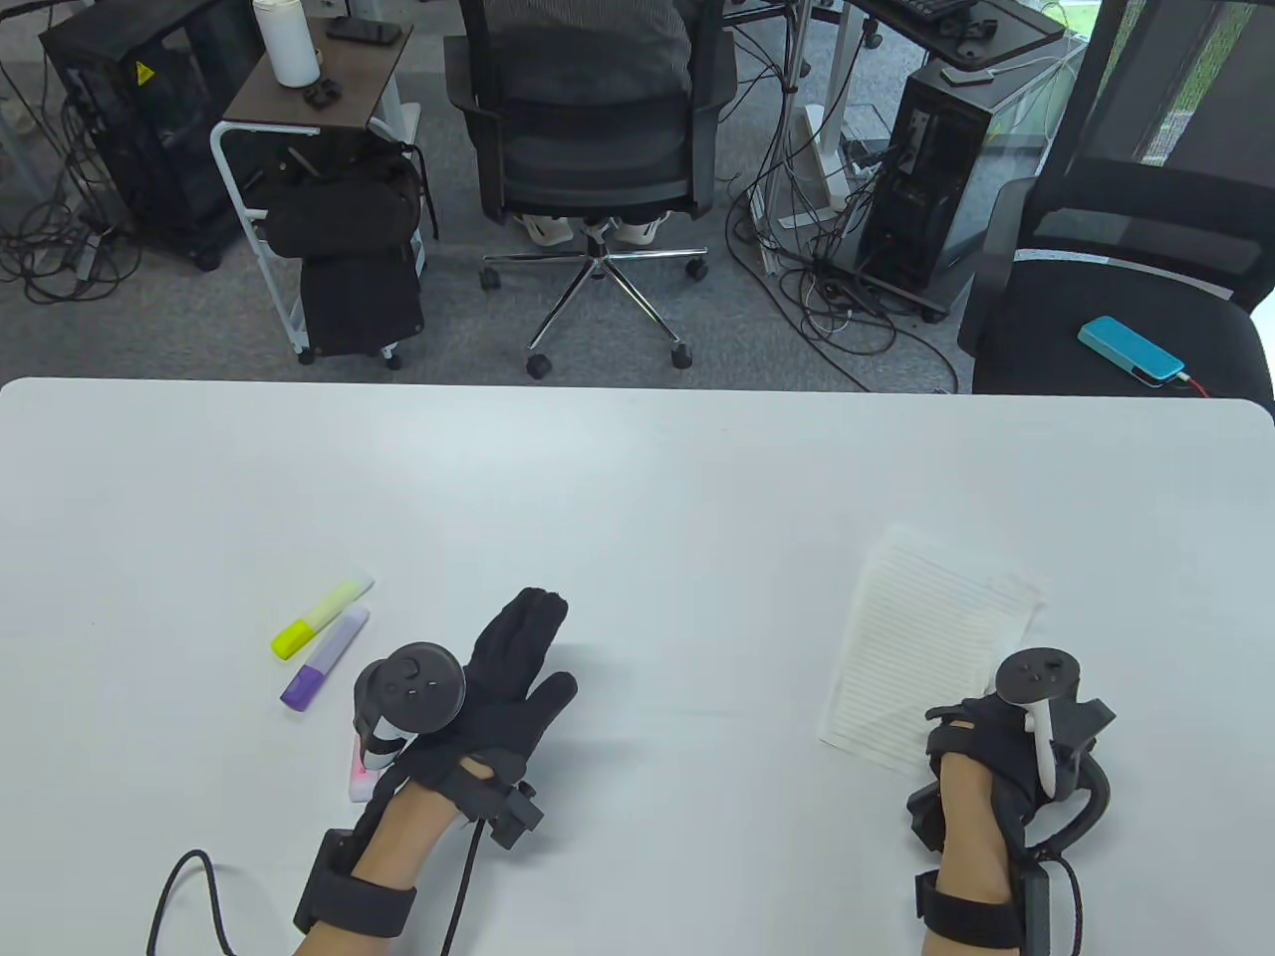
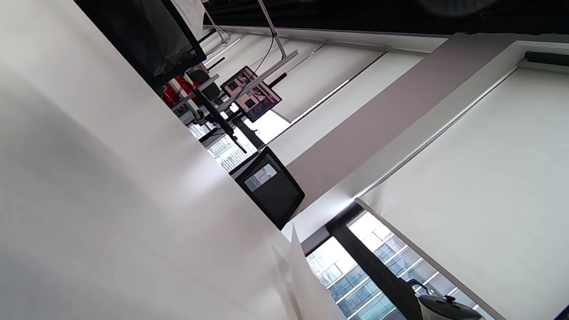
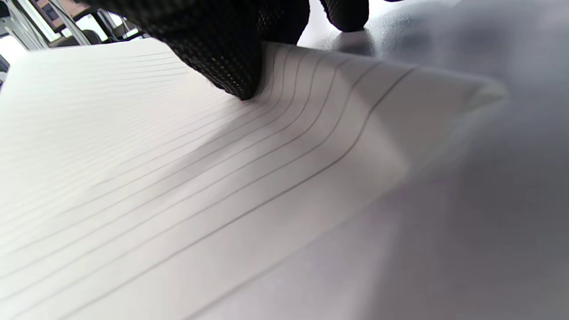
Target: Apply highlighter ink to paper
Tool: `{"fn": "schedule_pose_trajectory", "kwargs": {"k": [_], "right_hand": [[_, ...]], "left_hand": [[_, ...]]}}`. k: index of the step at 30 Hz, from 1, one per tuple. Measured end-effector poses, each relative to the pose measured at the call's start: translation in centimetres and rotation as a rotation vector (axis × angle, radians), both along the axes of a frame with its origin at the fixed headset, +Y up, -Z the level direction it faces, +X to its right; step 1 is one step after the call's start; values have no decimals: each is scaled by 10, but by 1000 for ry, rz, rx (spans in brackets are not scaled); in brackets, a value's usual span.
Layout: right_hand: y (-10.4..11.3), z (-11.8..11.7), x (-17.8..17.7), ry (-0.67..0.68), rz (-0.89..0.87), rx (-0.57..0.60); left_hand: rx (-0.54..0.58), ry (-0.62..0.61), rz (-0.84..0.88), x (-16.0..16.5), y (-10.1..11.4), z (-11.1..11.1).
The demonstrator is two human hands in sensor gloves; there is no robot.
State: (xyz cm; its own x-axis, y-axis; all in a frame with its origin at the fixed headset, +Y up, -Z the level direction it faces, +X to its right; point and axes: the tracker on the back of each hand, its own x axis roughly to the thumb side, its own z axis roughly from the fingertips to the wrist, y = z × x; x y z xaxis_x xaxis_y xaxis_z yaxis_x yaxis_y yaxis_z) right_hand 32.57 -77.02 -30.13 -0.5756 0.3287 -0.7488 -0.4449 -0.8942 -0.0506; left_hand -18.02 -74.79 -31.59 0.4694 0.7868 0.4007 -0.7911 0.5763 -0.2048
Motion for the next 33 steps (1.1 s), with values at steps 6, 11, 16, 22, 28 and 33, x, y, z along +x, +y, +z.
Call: {"fn": "schedule_pose_trajectory", "kwargs": {"k": [6, 11, 16, 22, 28, 33], "right_hand": [[8, 0, -7, 77, -120, 159], [15, -3, -20, 245, -329, 328], [20, -6, -47, 354, -384, 365], [21, -12, -101, 529, -355, 355], [15, -16, -148, 613, -258, 280], [8, -20, -179, 642, -132, 214]], "left_hand": [[-7, -1, -7, 1, -2, -1], [-12, 1, -3, 0, -1, -1], [-14, 3, -3, 0, -1, -1], [-13, 6, -6, 0, -1, -1], [-24, 7, -4, 0, -1, -1], [-30, 8, -10, 1, -1, -1]]}}
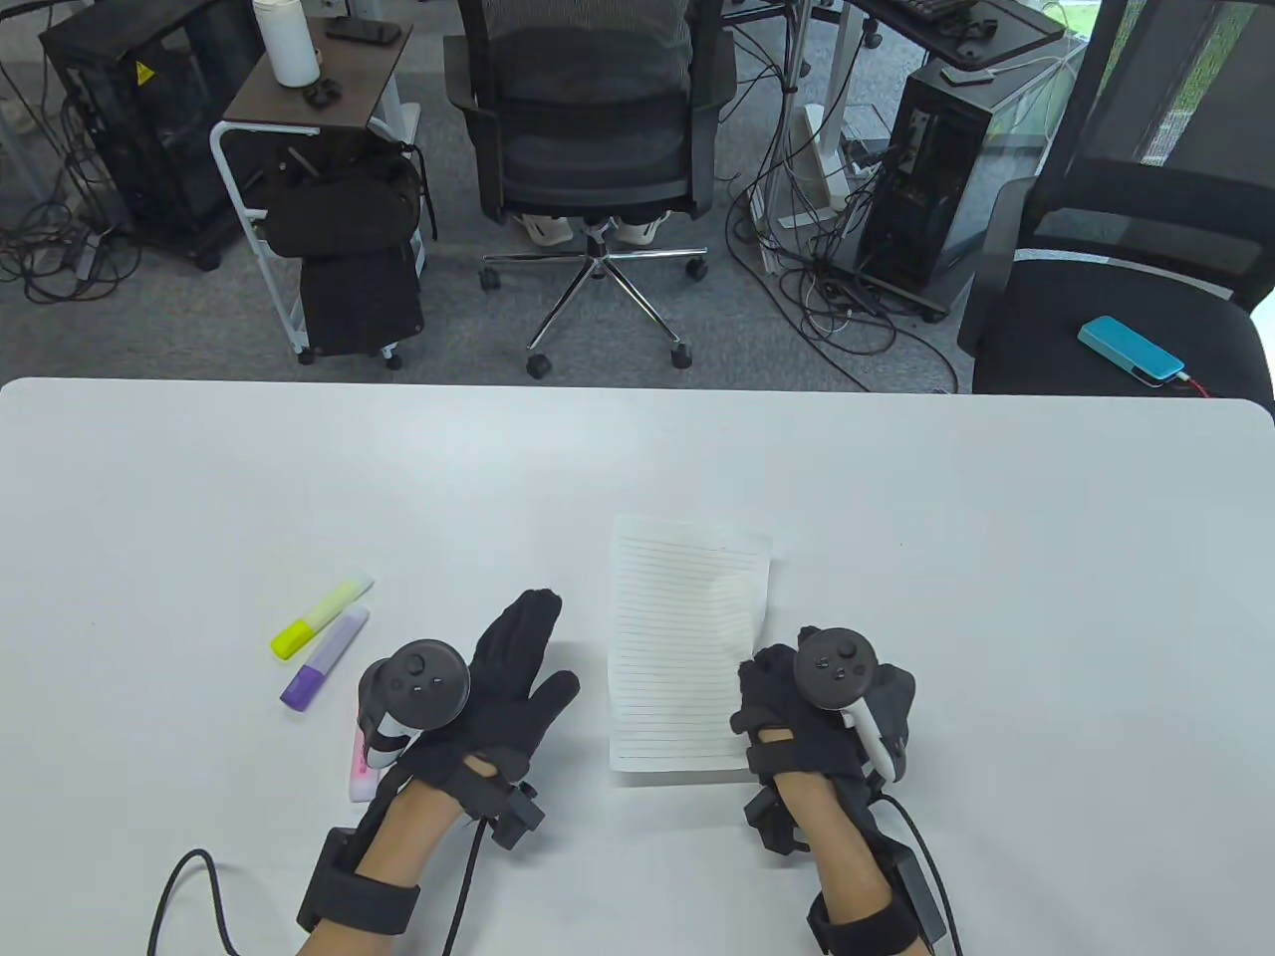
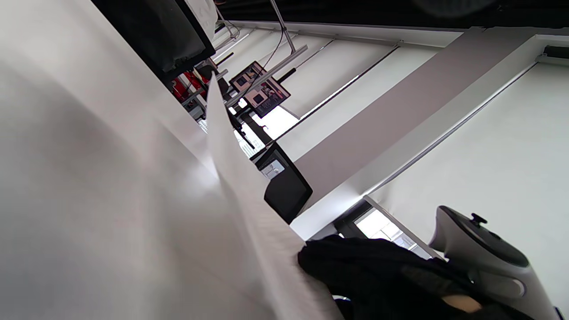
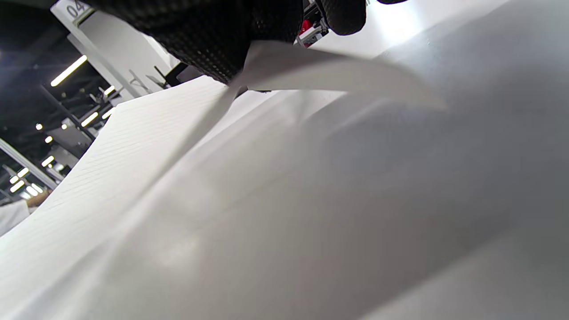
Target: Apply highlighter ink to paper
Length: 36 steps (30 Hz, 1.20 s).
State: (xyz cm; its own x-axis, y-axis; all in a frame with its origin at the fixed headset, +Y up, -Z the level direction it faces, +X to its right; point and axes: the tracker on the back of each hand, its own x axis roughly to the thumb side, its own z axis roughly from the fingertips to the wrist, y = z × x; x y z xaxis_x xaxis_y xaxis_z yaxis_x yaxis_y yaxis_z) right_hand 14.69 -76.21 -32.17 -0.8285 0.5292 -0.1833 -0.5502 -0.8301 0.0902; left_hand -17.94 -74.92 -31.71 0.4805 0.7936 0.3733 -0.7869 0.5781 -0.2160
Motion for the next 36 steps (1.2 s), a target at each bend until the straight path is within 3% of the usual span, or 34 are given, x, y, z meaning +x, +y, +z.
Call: {"fn": "schedule_pose_trajectory", "kwargs": {"k": [7, 18, 25, 30, 36], "right_hand": [[-9, -3, -26, -34, 279, -7], [-21, -8, -36, 77, 266, -156], [-23, -6, -45, 86, 295, -179], [-15, -2, -35, 47, 180, -73], [9, 13, -14, 124, -133, 85]], "left_hand": [[-4, 0, -5, 1, 0, 0], [-6, 1, -8, 2, 0, -1], [-11, 3, -12, 2, 0, -1], [10, 71, -101, -5, 3, -1], [62, 349, -351, -37, 22, -1]]}}
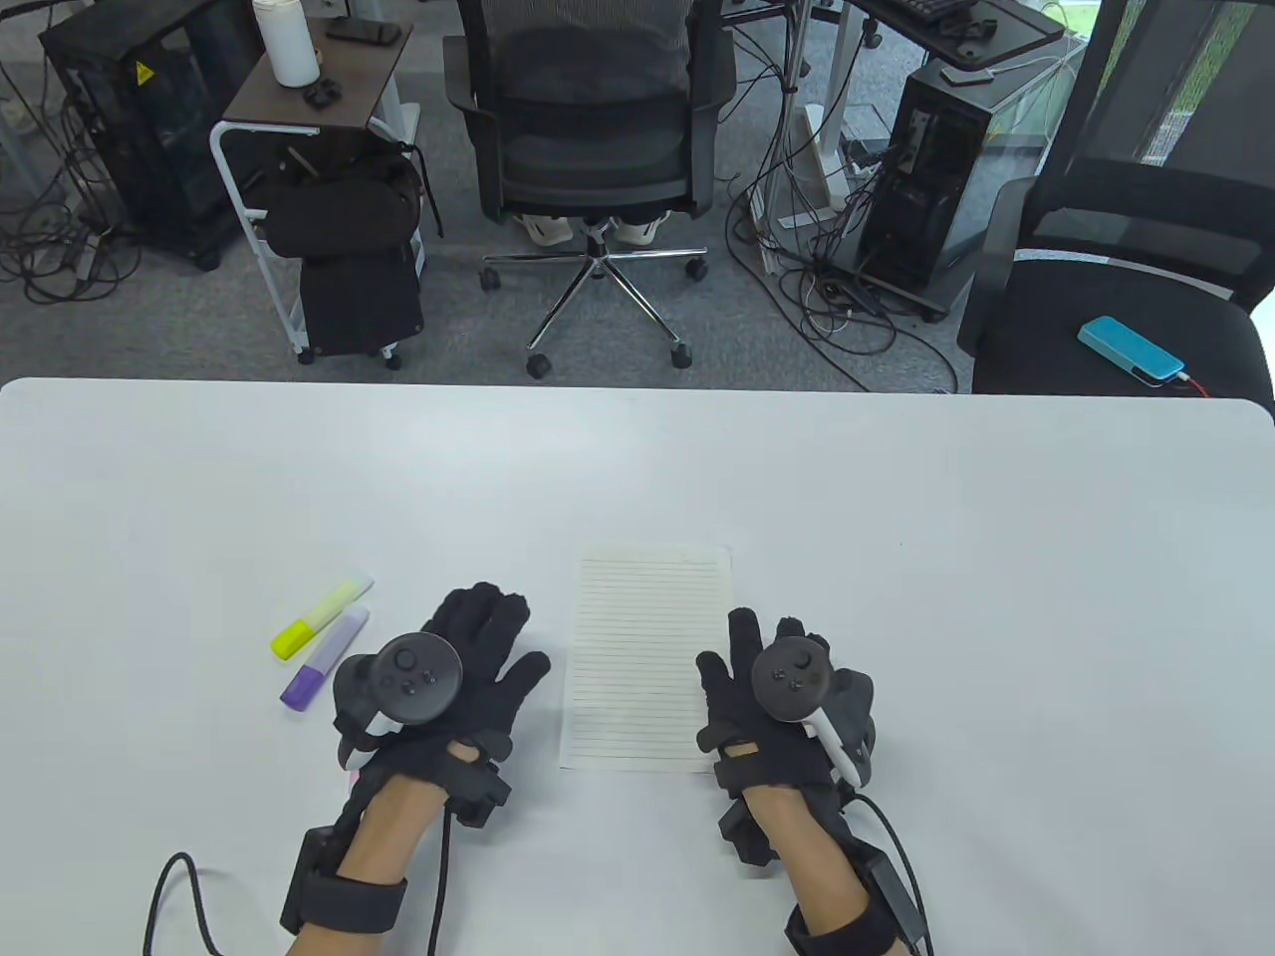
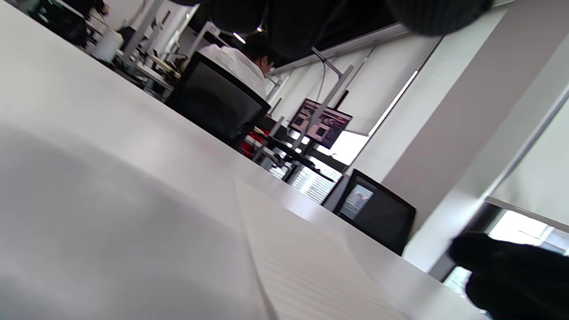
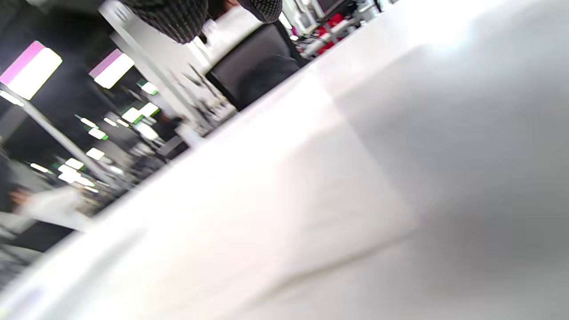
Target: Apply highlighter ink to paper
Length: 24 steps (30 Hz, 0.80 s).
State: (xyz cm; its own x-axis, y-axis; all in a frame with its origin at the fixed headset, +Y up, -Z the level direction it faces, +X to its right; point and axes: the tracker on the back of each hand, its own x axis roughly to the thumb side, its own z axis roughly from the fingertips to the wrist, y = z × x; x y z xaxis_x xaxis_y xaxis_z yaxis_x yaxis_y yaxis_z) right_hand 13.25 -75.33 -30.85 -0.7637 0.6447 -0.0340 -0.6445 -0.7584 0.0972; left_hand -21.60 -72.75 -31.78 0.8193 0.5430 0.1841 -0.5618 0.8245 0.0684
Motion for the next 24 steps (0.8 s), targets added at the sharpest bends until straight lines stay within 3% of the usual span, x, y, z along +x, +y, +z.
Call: {"fn": "schedule_pose_trajectory", "kwargs": {"k": [5, 9, 11, 16, 24], "right_hand": [[7, 9, 11, 55, -226, 63], [8, 9, 15, 63, -255, 52], [7, 8, 15, 73, -268, 42], [6, 8, 15, 85, -297, 21], [5, 8, 12, 101, -302, 0]], "left_hand": [[-109, 317, -172, -40, 10, 2], [-302, 507, -155, -64, 4, 4], [-412, 575, -240, -70, 2, 5], [-519, 621, -429, -64, -5, 0], [-634, 608, -575, -50, -24, -6]]}}
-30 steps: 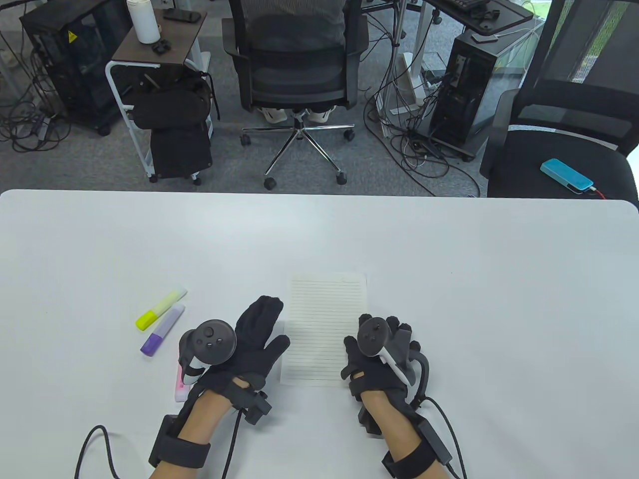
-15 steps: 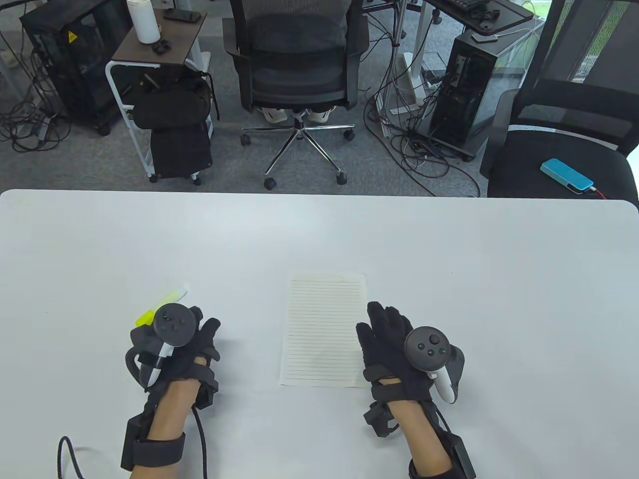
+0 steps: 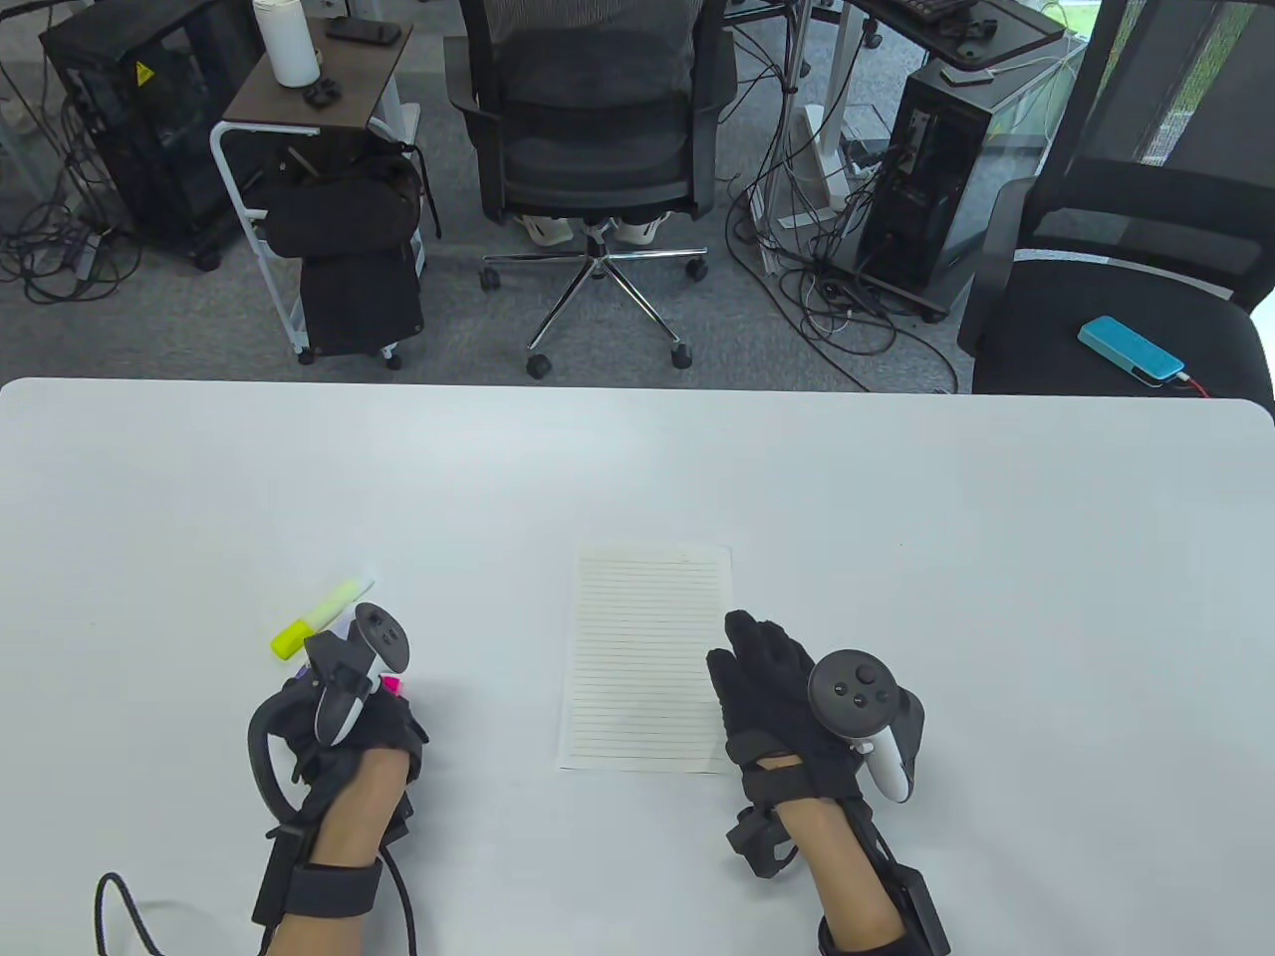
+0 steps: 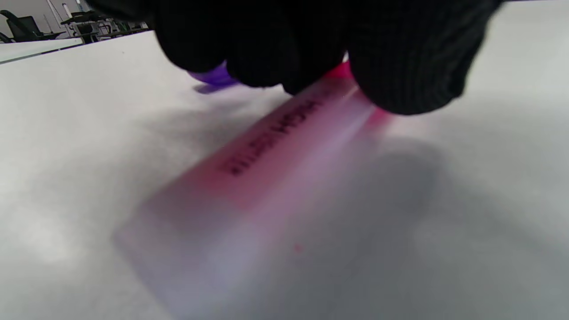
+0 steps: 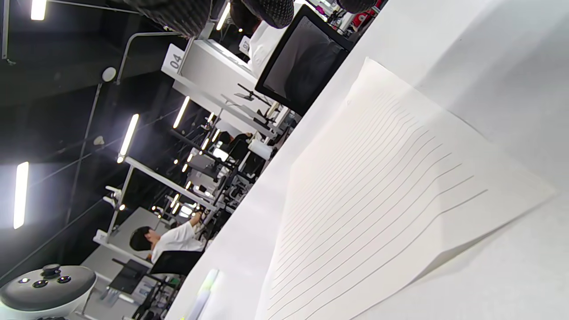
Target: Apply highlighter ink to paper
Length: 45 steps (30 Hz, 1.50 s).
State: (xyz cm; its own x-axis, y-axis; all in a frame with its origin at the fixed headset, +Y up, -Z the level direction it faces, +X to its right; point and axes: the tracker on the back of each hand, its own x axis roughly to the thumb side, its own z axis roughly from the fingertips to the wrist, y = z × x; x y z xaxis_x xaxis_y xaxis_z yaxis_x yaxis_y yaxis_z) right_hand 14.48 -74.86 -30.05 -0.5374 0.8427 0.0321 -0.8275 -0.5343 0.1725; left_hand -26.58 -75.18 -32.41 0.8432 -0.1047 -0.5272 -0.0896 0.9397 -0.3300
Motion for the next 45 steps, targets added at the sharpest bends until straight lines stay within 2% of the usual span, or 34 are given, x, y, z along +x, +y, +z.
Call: {"fn": "schedule_pose_trajectory", "kwargs": {"k": [5, 13, 17, 24, 27, 29, 31, 33, 36, 37, 39, 40, 42, 45], "right_hand": [[-2, 0, -2, 13, -5, -17], [-4, -1, -4, 19, 14, -38], [-6, -1, -6, 25, 11, -42], [-6, -2, -6, 42, 3, -31], [-6, -2, -6, 49, -10, -19], [-6, -3, -6, 59, -15, -11], [-6, -3, -7, 73, -24, -3], [-6, -4, -7, 86, -31, 7], [-6, -4, -8, 102, -37, 10], [-6, -4, -8, 108, -40, 14], [-6, -4, -9, 129, -46, 21], [-6, -4, -12, 162, -51, 31], [-5, -3, -17, 215, -69, 34], [-4, 0, -33, 339, -149, 42]], "left_hand": [[-40, -49, -80, 13, -2, -3], [-69, -25, 0, 8, -2, -4], [-86, -62, -16, 11, -2, -4], [-35, -84, -53, 20, 1, -4], [64, -79, 22, 22, 5, -2], [114, -137, 55, 24, 12, 1], [234, -185, 145, 25, 22, 7], [435, -219, 309, 24, 33, 12], [660, -272, 529, 20, 43, 16], [677, -290, 594, 20, 44, 16], [696, -330, 832, 20, 40, 13], [682, -352, 1034, 23, 34, 9], [636, -325, 1320, 32, 21, 6], [571, -336, 1520, 50, 5, 3]]}}
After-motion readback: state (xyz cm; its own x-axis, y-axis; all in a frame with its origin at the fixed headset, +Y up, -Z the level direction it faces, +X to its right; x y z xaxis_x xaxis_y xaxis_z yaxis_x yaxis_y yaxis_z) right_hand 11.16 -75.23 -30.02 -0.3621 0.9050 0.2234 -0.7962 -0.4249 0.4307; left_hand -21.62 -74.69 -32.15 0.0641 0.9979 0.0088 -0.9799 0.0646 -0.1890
